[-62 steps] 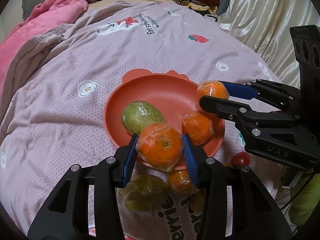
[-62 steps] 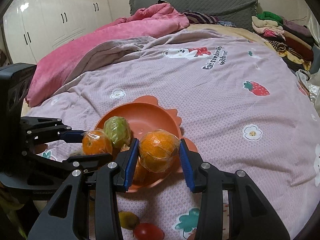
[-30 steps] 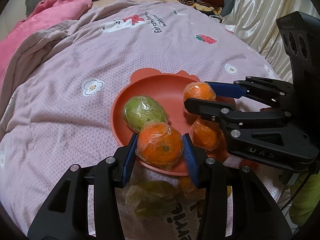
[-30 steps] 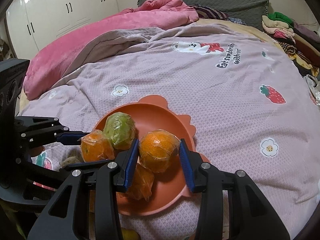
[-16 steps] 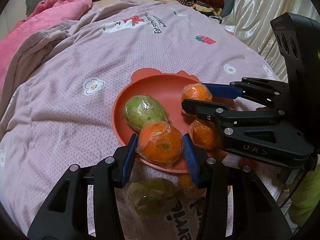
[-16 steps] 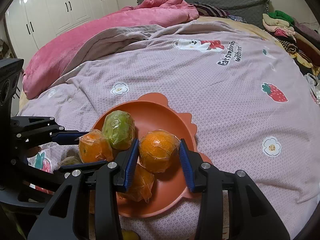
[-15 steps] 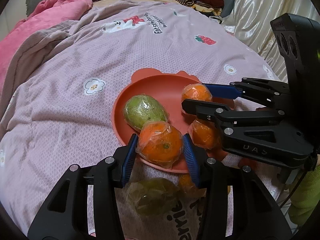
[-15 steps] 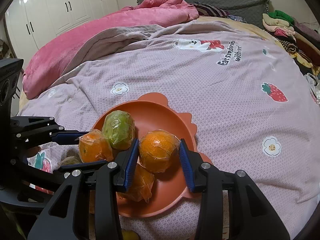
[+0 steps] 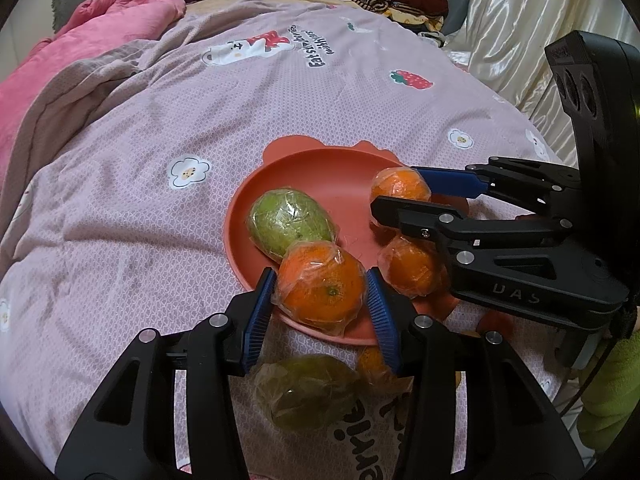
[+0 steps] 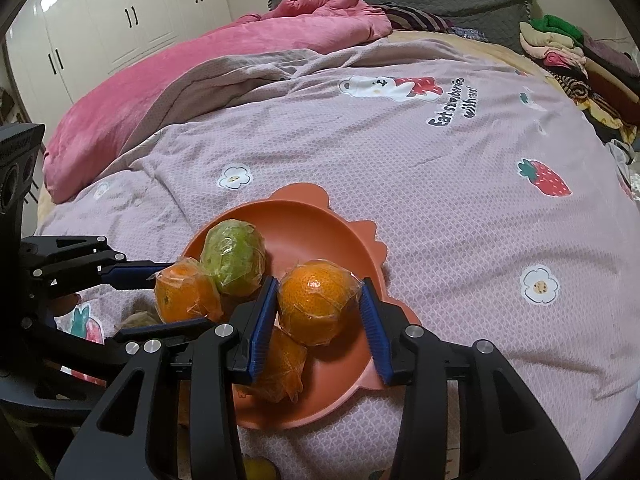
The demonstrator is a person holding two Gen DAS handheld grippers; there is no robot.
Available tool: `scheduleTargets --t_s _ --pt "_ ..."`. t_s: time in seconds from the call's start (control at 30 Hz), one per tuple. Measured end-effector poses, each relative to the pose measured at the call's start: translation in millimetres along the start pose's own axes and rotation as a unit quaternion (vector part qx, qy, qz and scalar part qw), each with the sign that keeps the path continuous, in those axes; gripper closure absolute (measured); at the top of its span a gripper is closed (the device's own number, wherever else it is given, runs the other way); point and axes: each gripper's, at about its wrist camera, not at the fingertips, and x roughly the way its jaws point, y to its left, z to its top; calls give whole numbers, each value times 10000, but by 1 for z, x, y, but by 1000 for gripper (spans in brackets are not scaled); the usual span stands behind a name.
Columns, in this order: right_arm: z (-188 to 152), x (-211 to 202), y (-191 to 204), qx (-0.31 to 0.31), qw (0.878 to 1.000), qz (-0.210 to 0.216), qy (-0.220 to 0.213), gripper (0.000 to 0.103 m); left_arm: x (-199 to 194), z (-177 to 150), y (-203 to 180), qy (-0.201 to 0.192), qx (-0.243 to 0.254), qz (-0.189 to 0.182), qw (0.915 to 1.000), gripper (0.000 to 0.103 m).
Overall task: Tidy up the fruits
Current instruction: 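Open the right gripper to drop its orange while the left gripper releases its orange into the plate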
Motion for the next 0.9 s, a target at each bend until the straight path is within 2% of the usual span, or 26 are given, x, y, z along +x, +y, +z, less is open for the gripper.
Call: scheduleTargets --t_s 0.53,0.9 --pt "2 -12 -3 63 9999 -59 -141 56 0 0 -1 0 -2 -15 10000 61" --pt "0 -25 -10 202 9993 -181 -249 43 -5 0 -1 -42 -36 38 10000 57"
